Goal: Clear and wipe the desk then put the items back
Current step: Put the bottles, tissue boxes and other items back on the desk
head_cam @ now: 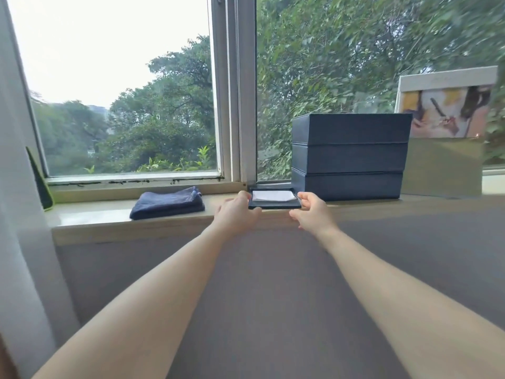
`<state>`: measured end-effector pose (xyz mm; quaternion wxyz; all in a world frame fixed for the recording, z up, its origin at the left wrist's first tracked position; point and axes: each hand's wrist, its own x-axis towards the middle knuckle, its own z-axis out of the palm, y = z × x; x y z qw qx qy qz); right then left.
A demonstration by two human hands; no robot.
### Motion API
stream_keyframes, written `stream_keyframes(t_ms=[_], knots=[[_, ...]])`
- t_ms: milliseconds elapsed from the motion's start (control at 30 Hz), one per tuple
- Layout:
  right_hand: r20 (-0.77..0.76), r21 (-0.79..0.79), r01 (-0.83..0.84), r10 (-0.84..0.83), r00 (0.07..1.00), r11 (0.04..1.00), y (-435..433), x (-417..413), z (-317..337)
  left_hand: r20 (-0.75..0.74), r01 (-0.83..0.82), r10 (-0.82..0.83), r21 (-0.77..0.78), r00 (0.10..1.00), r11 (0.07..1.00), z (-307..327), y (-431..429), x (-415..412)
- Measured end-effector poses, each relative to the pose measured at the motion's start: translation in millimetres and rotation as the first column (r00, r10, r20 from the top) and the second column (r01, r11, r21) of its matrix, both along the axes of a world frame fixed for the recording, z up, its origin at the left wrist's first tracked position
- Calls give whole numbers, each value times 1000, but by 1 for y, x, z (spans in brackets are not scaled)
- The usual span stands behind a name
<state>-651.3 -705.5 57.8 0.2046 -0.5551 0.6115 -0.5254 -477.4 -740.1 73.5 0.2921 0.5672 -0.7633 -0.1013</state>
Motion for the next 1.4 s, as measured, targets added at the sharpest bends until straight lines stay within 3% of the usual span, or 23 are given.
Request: stream_keyframes(t_ms=[133,267,367,500,733,867,1133,1400], knots=[[15,-4,-21,21,1000,1000,-11,4,-1,0,-56,56,-48,998,997,5,-4,-8],[186,-51,60,-49,981,997,-13,7,4,-137,-86,76,-70,988,994,8,0,-7],[218,-71,161,-142,965,984,-6,5,5,-231,-119,95,-94,968,988,8,3,-1],[281,-49,229,-206,937,972,1,8,3,-194,-102,78,-118,978,988,5,15,7],[627,58,-52,4,779,997,18,27,9,-332,-18,11,-20,943,1000,5,39,25],[721,-33,-113,102,685,993,29,42,11,-546,56,0,86,838,995,4,47,40],[744,-138,-151,203,637,979,49,77,10,-733,135,14,144,680,980,21,85,71],[718,-160,-245,284,636,956,69,134,14,-693,46,38,102,720,994,23,114,118]])
